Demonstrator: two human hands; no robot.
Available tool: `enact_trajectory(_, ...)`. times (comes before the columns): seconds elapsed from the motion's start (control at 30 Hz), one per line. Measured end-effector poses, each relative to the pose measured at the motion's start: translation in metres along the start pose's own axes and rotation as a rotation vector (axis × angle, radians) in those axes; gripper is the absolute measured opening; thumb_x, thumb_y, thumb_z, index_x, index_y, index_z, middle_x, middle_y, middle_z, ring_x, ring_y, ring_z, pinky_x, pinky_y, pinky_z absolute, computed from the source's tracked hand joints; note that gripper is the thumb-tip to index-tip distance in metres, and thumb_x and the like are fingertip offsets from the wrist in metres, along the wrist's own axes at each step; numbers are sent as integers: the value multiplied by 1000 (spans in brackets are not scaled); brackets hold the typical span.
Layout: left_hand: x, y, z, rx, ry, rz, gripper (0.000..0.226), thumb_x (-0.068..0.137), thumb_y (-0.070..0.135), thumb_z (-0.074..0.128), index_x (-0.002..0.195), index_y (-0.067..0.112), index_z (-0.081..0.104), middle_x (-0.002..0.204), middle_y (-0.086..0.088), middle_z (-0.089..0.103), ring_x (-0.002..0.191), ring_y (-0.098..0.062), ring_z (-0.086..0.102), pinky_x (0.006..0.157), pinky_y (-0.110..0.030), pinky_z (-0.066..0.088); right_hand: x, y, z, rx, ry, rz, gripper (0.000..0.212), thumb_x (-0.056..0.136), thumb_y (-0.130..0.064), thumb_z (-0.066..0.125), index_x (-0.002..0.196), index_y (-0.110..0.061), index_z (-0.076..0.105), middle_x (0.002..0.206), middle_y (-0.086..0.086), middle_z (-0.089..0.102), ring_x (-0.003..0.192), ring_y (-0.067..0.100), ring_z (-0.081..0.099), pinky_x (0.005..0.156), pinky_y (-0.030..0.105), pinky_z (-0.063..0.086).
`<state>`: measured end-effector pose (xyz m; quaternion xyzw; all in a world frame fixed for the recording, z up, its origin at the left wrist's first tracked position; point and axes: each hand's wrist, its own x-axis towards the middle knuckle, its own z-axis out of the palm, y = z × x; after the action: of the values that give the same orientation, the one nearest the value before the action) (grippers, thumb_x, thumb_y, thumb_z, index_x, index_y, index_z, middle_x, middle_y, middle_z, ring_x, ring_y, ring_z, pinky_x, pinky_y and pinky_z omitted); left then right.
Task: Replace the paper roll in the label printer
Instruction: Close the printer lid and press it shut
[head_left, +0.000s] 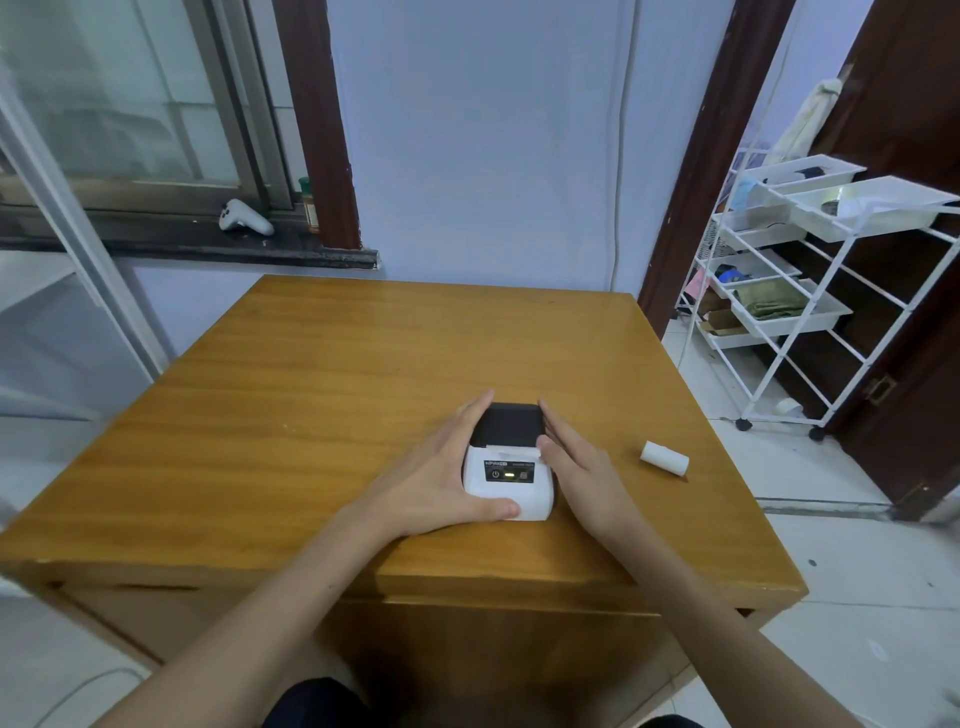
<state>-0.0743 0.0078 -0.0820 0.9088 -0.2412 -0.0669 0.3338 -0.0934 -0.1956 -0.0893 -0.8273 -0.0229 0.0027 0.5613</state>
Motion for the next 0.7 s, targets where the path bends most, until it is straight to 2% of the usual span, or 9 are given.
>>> enact_trajectory(0.13,0,-2,0,-4,-1,8,122,68,64,79,154,46,-6,161,17,16,142,-5,27,114,-36,34,0,-1,0,-2,-1,7,48,102,-30,42,150,-31,33,125,-20,51,106,-11,51,79,-2,38)
enact_trajectory(0.27,2,-4,2,-8,8,18,121,70,60,81,155,45,-5,161,16,18,140,-4,29,111,-30,33,-1,-2,0,6,3,0,49,102,-28,42,150,-28,34,134,-18,48,118,-2,47,86,5,37)
enact_trajectory(0.43,3,-5,1,0,9,29,122,69,62,80,155,45,-5,160,15,19,139,-6,31,111,-33,35,0,-1,-1,-16,-3,-1,48,102,-29,42,149,-29,33,127,-24,50,105,-18,49,85,1,37)
enact_trajectory(0.47,3,-5,1,3,9,29,122,69,62,79,155,45,-5,161,15,19,140,-6,31,112,-34,35,0,-1,0,-18,-6,2,48,102,-30,41,150,-30,32,135,-20,50,111,-13,49,92,6,36)
enact_trajectory(0.57,5,-6,1,21,1,28,122,68,65,78,154,46,-6,161,16,18,141,-7,29,113,-35,34,2,2,0,-63,-29,5,52,102,-39,38,152,-33,27,152,-9,41,135,7,41,114,31,31)
enact_trajectory(0.63,6,-7,0,29,-3,25,122,66,69,76,153,47,-7,161,16,18,142,-7,29,113,-36,34,3,2,1,-107,-42,10,53,101,-45,35,152,-36,23,154,-7,39,138,10,38,116,39,29)
enact_trajectory(0.7,6,-7,-1,38,-9,19,123,65,71,76,153,47,-7,161,16,18,142,-7,29,114,-36,34,4,2,0,-144,-53,12,54,101,-48,31,153,-38,18,156,-7,36,140,12,35,117,39,27)
